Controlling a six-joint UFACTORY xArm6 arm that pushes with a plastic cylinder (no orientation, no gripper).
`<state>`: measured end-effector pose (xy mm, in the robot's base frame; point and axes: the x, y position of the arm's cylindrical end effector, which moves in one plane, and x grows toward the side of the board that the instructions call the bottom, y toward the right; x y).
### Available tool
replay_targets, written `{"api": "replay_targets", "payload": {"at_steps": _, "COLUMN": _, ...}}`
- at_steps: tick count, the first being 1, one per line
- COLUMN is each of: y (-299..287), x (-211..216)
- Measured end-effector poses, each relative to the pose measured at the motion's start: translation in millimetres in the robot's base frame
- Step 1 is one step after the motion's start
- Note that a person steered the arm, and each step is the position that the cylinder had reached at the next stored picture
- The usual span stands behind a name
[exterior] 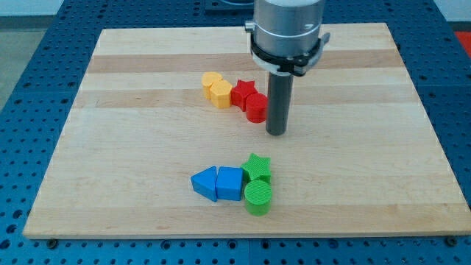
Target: Move green circle to the bottom left of the board
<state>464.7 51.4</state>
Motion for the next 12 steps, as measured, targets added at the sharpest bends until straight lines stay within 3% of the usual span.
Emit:
{"api": "replay_targets", "payload": {"at_steps": 5, "y": 44, "x": 54}}
{"api": "replay_targets", "payload": {"at_steps": 7, "y": 44, "x": 96}}
{"api": "replay_targets", "payload": {"at_steps": 10, "y": 1, "x": 132}}
{"api": "replay_targets", "payload": {"at_steps": 12, "y": -22, "x": 133}}
